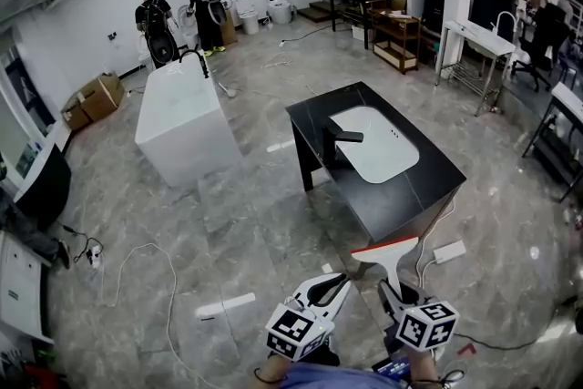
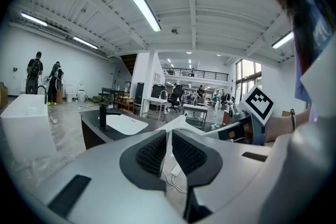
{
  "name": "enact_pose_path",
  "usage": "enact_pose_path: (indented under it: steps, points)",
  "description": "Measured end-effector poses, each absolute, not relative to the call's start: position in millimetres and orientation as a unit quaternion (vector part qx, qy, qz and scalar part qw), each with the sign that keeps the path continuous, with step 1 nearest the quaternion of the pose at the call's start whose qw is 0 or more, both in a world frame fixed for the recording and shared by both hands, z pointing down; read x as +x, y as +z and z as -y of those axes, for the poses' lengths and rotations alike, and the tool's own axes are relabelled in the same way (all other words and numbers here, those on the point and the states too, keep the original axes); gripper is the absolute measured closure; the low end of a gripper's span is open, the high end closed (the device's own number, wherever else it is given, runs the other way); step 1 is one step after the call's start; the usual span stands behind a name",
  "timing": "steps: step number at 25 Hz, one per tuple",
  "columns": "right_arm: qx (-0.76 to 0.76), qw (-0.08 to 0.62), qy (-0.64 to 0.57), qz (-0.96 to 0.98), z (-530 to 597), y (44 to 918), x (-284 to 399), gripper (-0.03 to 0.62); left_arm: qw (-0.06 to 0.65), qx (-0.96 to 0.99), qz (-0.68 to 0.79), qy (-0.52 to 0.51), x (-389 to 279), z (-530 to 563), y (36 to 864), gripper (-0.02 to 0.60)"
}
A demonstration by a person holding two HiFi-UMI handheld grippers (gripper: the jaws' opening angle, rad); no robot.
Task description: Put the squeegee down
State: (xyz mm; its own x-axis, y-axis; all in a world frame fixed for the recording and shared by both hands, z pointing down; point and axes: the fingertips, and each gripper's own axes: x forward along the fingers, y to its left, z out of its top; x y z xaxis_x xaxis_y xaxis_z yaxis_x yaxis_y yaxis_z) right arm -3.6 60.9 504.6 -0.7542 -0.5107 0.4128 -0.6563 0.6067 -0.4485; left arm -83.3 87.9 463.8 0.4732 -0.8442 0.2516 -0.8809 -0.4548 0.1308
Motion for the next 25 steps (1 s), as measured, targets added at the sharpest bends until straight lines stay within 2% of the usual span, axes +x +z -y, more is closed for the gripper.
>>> enact_pose_path:
  steps: [5, 16, 25]
  points:
    - [0.338, 0.122, 0.305, 0.882, -46, 506, -26, 0.514, 0.127, 0.85, 0.505, 0.074, -114, -68, 467, 0.551]
    - [0.393, 0.109, 0.308, 0.86, -19, 510, -45, 0.516, 0.127, 0.878, 0.455, 0.075, -135, -42, 478, 0.551]
    - [0.449, 0.101, 0.315, 0.83, -12, 517, -24, 0.517, 0.146, 0.893, 0.419, 0.074, -132, -30, 495, 0.551]
